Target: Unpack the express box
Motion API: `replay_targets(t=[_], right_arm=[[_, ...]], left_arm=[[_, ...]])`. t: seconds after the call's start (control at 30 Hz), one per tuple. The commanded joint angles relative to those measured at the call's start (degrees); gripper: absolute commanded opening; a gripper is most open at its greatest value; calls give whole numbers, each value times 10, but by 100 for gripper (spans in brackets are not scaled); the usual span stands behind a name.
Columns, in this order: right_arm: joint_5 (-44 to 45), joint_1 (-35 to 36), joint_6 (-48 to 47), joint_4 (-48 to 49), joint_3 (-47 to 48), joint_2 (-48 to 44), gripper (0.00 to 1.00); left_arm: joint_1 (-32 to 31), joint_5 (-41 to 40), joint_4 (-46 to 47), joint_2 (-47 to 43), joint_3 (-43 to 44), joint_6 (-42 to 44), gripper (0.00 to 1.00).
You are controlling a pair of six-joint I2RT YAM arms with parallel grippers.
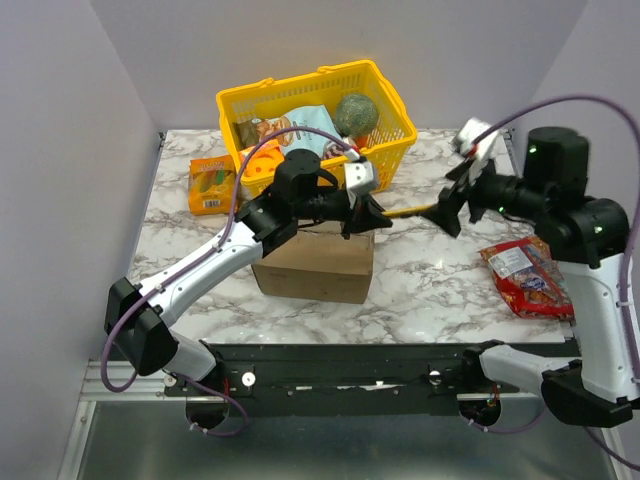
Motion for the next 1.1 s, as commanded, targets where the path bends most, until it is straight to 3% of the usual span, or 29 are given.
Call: replay_targets(t=[0.0, 0.1, 0.2, 0.37, 0.43, 0.57, 1.07], right_arm=[[-228, -139, 203, 81, 97, 25, 97], [-365, -187, 263, 84, 118, 57, 95], [-437, -198, 282, 98, 115, 68, 93], [-443, -199, 273, 146, 36, 37, 96], [-472, -199, 264, 155, 22, 29, 93], [-512, -199, 265, 171, 1, 25, 77], [-477, -197, 166, 84, 25, 47, 63]], left_arm=[[45, 87, 241, -13, -51, -249, 0], [51, 131, 319, 0, -48, -313, 0], [50, 150, 372, 12, -42, -349, 0], [52, 173, 432, 26, -39, -386, 0], [52, 181, 445, 34, -35, -401, 0], [51, 187, 455, 51, -25, -416, 0], [52, 176, 497, 100, 10, -457, 0]])
